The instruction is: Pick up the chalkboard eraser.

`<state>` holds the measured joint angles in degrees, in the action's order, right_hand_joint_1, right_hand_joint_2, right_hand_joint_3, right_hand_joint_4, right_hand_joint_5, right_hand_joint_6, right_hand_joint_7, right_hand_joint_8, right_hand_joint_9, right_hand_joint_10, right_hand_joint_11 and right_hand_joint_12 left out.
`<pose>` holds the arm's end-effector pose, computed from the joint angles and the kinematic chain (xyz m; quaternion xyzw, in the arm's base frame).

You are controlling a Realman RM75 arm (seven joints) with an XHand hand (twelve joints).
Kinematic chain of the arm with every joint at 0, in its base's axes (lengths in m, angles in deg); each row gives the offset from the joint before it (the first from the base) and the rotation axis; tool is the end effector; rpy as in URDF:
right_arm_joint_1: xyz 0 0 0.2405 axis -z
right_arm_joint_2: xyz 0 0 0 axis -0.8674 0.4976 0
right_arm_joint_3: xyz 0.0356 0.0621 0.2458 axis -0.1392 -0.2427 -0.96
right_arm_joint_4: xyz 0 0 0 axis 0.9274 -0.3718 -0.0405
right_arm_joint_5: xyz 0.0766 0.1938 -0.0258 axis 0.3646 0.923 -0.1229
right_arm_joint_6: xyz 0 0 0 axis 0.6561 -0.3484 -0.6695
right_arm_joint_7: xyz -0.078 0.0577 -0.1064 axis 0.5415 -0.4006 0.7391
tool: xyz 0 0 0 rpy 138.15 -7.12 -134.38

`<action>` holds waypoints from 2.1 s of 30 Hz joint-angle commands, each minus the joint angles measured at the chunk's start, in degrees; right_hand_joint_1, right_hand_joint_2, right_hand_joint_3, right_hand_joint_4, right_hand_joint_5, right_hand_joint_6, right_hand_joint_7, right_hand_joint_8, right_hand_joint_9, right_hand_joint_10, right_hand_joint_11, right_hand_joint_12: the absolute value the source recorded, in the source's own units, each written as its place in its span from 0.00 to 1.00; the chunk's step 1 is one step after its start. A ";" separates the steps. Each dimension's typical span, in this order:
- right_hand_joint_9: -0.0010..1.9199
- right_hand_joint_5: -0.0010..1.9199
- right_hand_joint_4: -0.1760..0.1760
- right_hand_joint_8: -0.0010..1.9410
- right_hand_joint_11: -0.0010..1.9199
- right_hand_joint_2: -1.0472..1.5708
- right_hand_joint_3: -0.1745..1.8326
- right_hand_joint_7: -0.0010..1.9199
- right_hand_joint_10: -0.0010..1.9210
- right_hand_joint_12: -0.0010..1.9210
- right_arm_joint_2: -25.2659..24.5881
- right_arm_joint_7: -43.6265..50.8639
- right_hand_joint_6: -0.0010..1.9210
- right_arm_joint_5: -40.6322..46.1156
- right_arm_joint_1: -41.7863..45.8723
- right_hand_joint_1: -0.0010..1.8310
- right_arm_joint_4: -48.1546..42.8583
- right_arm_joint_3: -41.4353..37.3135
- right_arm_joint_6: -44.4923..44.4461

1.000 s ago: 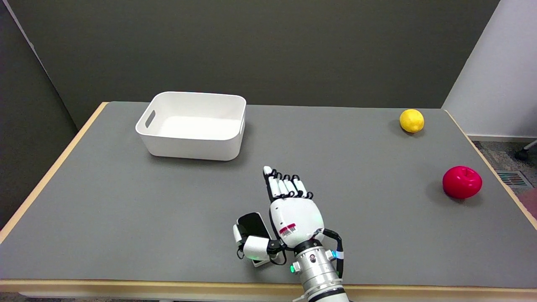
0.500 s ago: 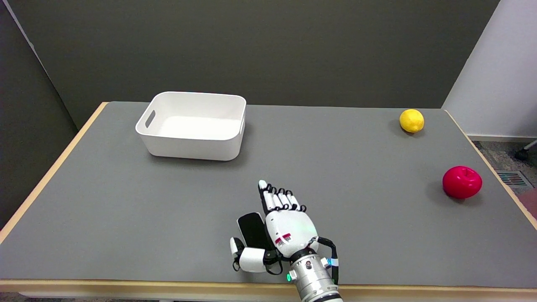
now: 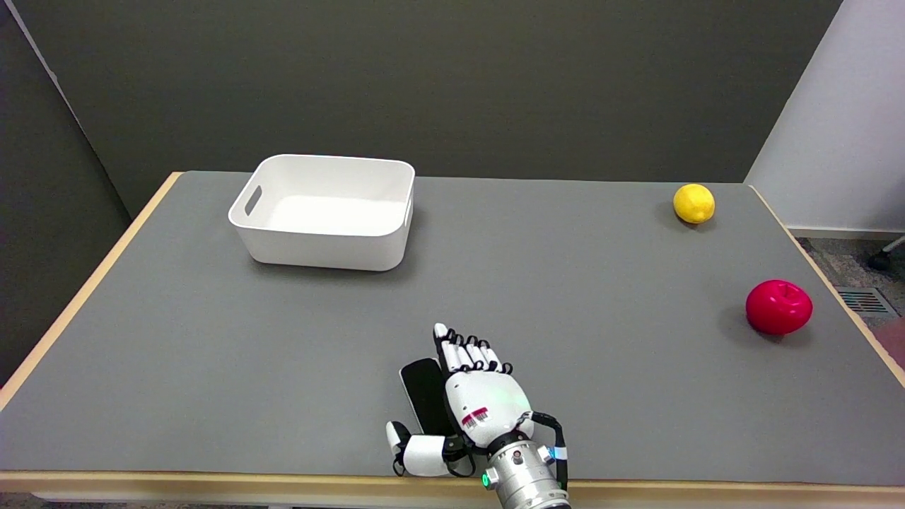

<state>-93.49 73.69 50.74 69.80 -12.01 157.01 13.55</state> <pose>-0.3139 -0.2031 0.1256 0.6663 -0.1901 0.0946 0.7148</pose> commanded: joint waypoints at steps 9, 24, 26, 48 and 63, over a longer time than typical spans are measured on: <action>0.02 0.00 0.02 0.16 0.00 0.64 0.51 0.00 0.39 0.57 -0.30 3.22 0.00 -0.58 -0.96 0.28 0.86 -0.10 0.96; 0.02 0.00 0.00 0.55 0.08 0.70 0.55 0.00 0.82 0.69 -0.22 2.64 0.01 -3.24 -1.53 0.50 1.60 -0.58 1.39; 0.02 0.00 0.00 0.55 0.09 0.69 0.55 0.00 0.83 0.69 -0.22 2.64 0.02 -3.24 -1.61 0.50 1.84 -0.74 1.63; 0.29 0.07 0.00 0.93 0.12 0.88 0.21 0.16 1.00 1.00 0.18 -4.15 0.53 -9.96 -3.76 0.78 6.31 -3.21 1.78; 0.34 0.18 0.00 0.97 0.18 0.93 0.11 0.22 1.00 1.00 0.43 -4.63 0.75 -11.44 -4.96 0.70 6.71 -4.48 2.82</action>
<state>-93.34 70.24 41.97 66.00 -6.17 153.92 15.63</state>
